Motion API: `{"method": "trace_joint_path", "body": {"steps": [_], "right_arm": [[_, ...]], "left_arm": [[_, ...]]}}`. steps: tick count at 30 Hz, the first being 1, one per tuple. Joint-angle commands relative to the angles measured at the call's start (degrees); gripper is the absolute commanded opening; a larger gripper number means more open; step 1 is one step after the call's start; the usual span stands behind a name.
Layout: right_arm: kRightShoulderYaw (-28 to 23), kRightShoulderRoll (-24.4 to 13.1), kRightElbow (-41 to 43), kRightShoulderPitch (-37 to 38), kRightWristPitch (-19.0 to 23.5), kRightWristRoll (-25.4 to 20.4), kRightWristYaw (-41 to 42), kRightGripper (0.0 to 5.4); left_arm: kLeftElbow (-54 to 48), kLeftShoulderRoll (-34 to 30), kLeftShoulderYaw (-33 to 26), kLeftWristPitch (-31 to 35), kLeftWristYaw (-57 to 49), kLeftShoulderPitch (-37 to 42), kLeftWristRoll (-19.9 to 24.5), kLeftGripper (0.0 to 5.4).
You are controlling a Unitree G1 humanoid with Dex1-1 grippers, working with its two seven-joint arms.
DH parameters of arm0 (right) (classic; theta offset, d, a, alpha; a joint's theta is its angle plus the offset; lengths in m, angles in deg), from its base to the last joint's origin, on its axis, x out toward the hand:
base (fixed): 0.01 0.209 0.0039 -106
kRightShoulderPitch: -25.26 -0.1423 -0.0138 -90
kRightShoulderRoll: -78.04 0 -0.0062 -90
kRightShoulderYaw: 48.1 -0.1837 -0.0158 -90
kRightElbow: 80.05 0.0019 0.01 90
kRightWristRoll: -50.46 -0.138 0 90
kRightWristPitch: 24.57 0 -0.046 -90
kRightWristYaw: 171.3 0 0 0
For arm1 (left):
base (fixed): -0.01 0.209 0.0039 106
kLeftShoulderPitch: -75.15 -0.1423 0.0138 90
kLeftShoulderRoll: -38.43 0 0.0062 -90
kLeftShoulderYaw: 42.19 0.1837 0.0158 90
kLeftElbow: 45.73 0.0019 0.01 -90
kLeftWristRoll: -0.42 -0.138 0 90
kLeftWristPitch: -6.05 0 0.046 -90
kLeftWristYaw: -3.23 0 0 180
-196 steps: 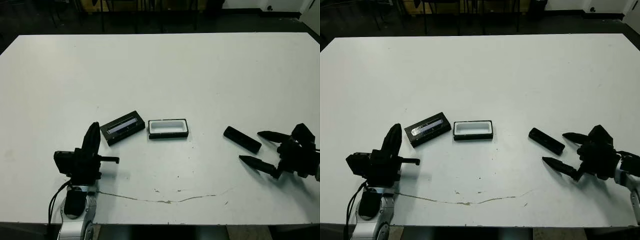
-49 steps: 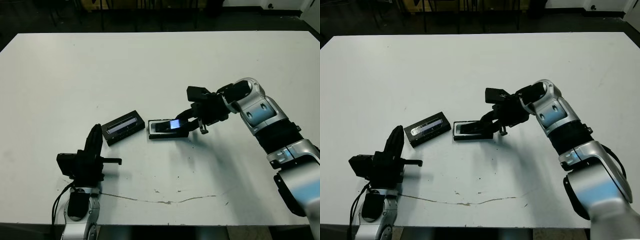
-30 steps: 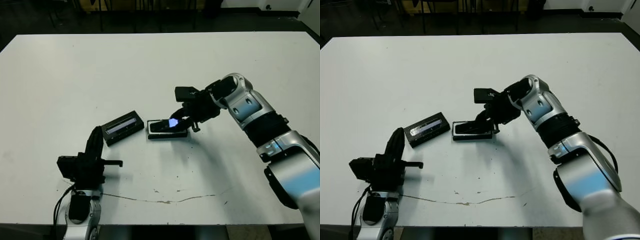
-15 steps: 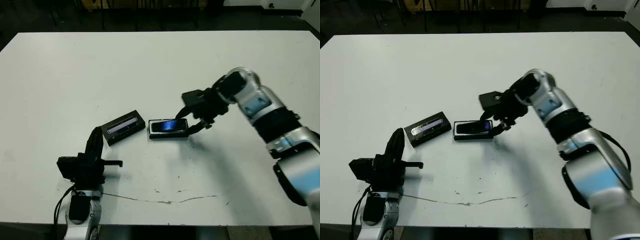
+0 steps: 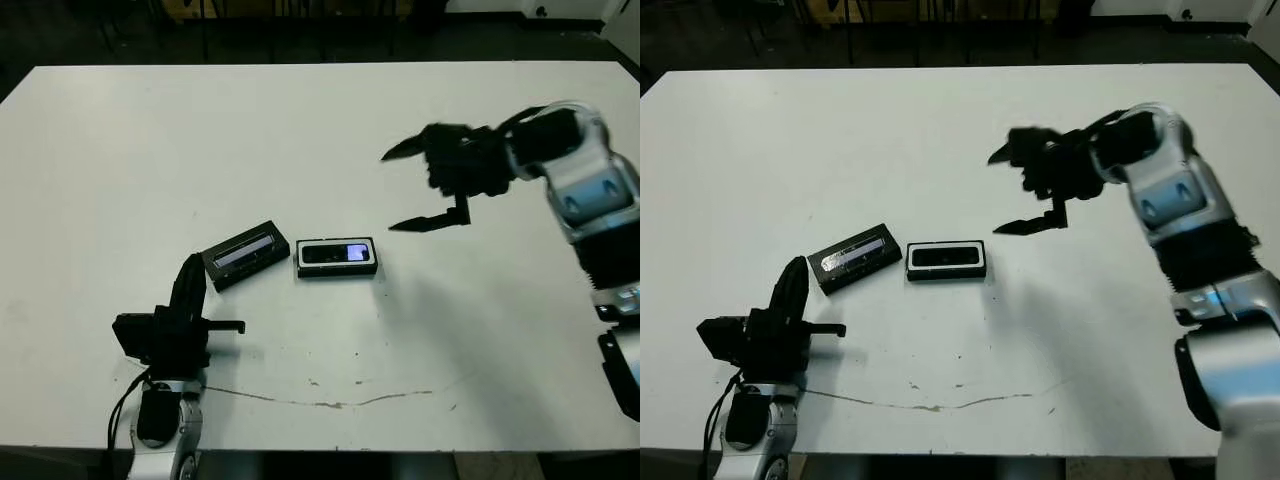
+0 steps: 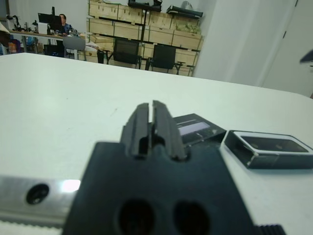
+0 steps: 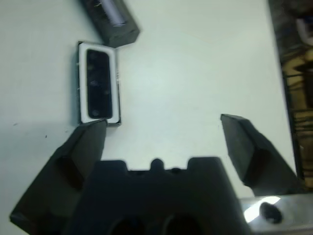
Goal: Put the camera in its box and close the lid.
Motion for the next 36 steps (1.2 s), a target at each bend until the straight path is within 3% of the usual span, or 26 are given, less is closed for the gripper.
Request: {"method": "trace_joint_path", "body": {"steps": [1,4,6,9,13,16,20,27,31,36], "right_arm": [[-4.11,1.10,4.27,5.77,3.51,-3.72,-5.22,5.39],[-8.00,3.35,11.13,11.29,7.23,-5.03,-14.50,5.39],[-11.36,5.77,15.64,15.87,7.18,-6.20,-21.48,5.18],[-15.12,7.85,20.32,23.16,2.05,-8.15,-27.96,4.77],[-17.54,6.14,24.31,29.86,-1.28,-9.77,-29.63,4.02],[-20.61,5.49,27.41,34.88,1.13,-13.06,-30.41,3.46],[-24.00,5.09,30.81,40.04,3.54,-16.72,-31.90,2.76],[-27.48,6.03,28.10,43.23,-1.71,-20.39,-33.28,1.49],[-27.63,5.49,26.79,43.13,-3.74,-20.91,-33.53,0.74],[-27.28,5.05,27.63,43.80,-2.73,-20.61,-34.96,0.00]], "left_arm": [[0.60,-0.45,-0.15,0.80,-0.01,-0.68,-0.10,0.00],[0.92,-0.71,-0.27,-0.10,0.06,-0.48,-0.59,0.00],[0.28,-0.99,-0.48,0.01,0.23,-0.53,-0.36,0.00],[-5.06,-3.99,-1.64,2.01,1.48,-0.91,-0.34,0.00],[-12.99,-13.64,-5.82,6.13,8.15,1.40,2.65,0.00],[-20.87,-23.35,-10.67,16.01,12.96,5.00,6.90,0.00],[-23.25,-31.88,-13.86,24.39,16.14,12.30,8.42,0.47],[-15.56,-45.41,-7.49,39.05,32.03,28.35,10.97,1.74],[-6.63,-45.27,-0.83,40.03,40.08,36.06,10.49,2.48],[1.50,-42.64,1.94,41.49,44.60,39.83,11.64,3.42]]}}
